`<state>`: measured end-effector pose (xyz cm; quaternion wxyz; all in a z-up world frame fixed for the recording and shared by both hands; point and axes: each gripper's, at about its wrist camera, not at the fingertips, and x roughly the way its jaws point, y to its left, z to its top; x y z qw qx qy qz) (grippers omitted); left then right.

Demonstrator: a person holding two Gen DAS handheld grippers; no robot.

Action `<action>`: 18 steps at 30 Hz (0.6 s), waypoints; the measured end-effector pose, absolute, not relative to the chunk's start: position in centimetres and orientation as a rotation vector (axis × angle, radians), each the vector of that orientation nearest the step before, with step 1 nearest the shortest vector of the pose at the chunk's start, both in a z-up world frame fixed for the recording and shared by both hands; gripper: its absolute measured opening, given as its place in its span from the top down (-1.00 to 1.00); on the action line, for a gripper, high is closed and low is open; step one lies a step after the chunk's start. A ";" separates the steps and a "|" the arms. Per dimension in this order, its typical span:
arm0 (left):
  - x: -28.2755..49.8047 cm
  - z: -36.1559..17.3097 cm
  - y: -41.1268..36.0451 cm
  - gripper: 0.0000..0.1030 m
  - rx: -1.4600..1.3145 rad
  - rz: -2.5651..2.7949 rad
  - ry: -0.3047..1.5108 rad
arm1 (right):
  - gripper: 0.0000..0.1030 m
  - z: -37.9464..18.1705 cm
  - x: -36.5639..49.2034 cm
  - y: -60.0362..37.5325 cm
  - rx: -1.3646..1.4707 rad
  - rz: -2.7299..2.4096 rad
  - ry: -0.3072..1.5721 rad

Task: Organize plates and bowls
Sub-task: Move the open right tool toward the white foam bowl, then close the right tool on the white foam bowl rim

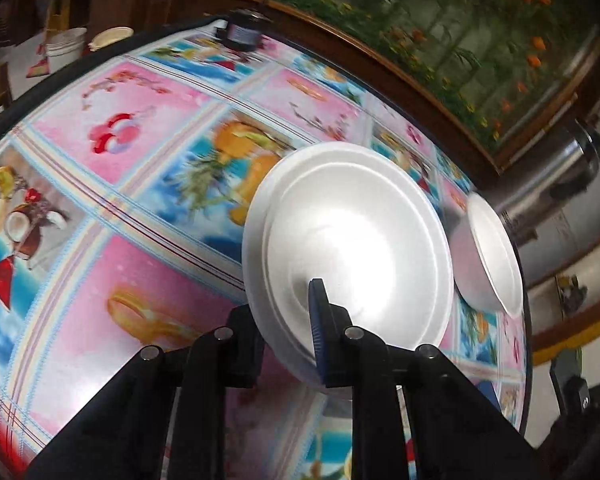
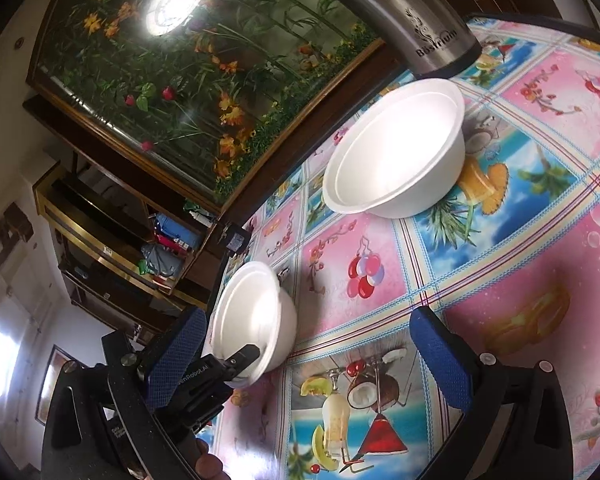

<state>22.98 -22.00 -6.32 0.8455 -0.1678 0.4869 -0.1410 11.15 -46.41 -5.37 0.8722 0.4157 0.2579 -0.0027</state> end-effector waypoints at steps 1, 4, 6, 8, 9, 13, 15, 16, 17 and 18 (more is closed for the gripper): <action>22.9 -6.4 -22.3 0.67 -0.354 -0.319 1.039 | -0.98 -5.5 11.2 -46.5 0.874 -0.003 0.545; 22.6 -6.3 -23.6 0.67 -0.325 -0.373 1.059 | -0.97 -5.6 11.4 -46.6 0.872 -0.008 0.572; 22.1 -6.0 -24.3 0.67 -0.305 -0.404 1.064 | -0.95 -5.8 11.5 -46.9 0.876 -0.016 0.586; 21.7 -5.8 -24.9 0.67 -0.291 -0.429 1.067 | -0.94 -6.0 11.5 -47.5 0.890 -0.025 0.600; 21.6 -5.7 -25.1 0.67 -0.282 -0.436 1.068 | -0.89 -6.2 11.5 -47.8 0.903 -0.029 0.610; 21.4 -5.9 -25.6 0.67 -0.268 -0.454 1.081 | -0.73 -7.3 11.9 -48.8 0.958 -0.025 0.652; 21.4 -5.9 -25.8 0.67 -0.275 -0.466 1.087 | -0.47 -7.9 12.0 -49.0 0.966 -0.025 0.675; 21.3 -5.9 -25.8 0.67 -0.272 -0.466 1.087 | -0.44 -7.9 12.1 -49.0 0.964 -0.028 0.678; 21.2 -5.9 -25.9 0.67 -0.267 -0.467 1.085 | -0.37 -8.0 12.2 -49.0 0.966 -0.028 0.682; 21.2 -5.9 -25.9 0.67 -0.266 -0.469 1.084 | -0.29 -8.1 12.2 -49.0 0.969 -0.025 0.682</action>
